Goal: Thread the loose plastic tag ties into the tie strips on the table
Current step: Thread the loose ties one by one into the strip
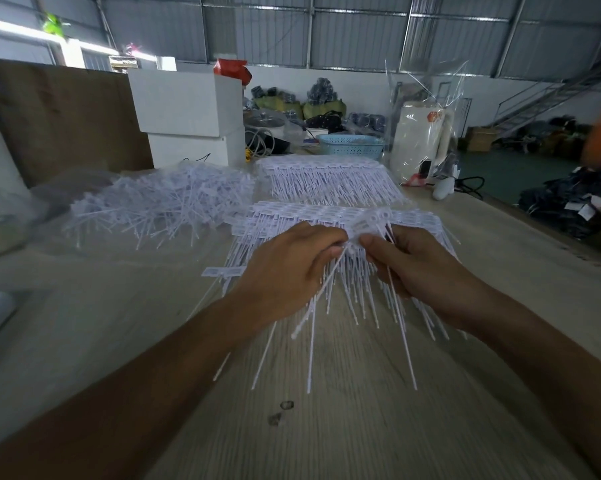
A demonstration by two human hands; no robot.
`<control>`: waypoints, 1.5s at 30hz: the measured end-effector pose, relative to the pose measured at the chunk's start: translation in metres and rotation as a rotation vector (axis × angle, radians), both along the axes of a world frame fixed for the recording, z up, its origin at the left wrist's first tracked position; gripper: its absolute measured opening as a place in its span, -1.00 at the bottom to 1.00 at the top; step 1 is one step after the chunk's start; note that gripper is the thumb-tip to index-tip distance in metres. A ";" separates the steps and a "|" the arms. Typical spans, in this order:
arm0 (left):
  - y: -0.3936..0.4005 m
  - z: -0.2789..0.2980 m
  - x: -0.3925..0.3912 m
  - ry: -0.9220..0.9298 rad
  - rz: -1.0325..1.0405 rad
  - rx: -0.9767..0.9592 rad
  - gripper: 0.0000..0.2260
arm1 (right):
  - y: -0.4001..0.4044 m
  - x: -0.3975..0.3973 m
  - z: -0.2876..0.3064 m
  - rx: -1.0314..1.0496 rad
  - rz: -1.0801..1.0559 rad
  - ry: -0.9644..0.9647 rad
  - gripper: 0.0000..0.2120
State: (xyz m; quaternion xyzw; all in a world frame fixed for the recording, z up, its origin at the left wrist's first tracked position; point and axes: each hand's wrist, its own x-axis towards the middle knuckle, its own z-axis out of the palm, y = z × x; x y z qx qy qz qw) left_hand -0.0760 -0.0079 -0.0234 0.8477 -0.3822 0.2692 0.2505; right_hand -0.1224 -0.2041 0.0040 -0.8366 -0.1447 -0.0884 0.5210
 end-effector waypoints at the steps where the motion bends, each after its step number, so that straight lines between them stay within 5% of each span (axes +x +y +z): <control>1: 0.000 0.000 0.000 0.017 -0.017 -0.010 -0.71 | -0.001 0.001 -0.001 -0.022 0.004 -0.020 -0.63; 10: -0.002 -0.003 0.004 0.174 -0.143 -0.185 -0.79 | -0.001 0.004 -0.003 -0.337 0.005 -0.296 -0.63; 15: -0.004 0.001 0.005 0.127 -0.121 -0.291 -0.86 | -0.004 0.004 -0.002 0.144 0.030 0.041 -0.64; 18: -0.003 0.000 0.003 0.043 -0.083 -0.249 -0.84 | -0.004 0.005 -0.002 0.187 0.042 0.112 -0.61; 26: -0.002 0.002 0.005 -0.014 -0.053 -0.200 -0.74 | -0.003 0.003 -0.004 0.012 0.011 0.021 -0.71; 29: -0.001 0.004 0.004 -0.035 -0.068 -0.219 -0.75 | -0.005 0.009 -0.004 -0.101 -0.172 -0.134 -0.65; 33: -0.002 0.006 0.001 -0.040 -0.092 -0.286 -0.77 | -0.028 0.015 0.006 0.109 -0.348 -0.239 -0.69; 40: -0.005 0.006 -0.006 0.016 -0.108 -0.345 -0.75 | -0.010 0.009 -0.002 0.198 -0.034 0.126 -0.62; 45: -0.010 0.005 -0.007 0.015 -0.161 -0.338 -0.78 | 0.002 0.001 -0.003 0.173 0.070 0.146 -0.62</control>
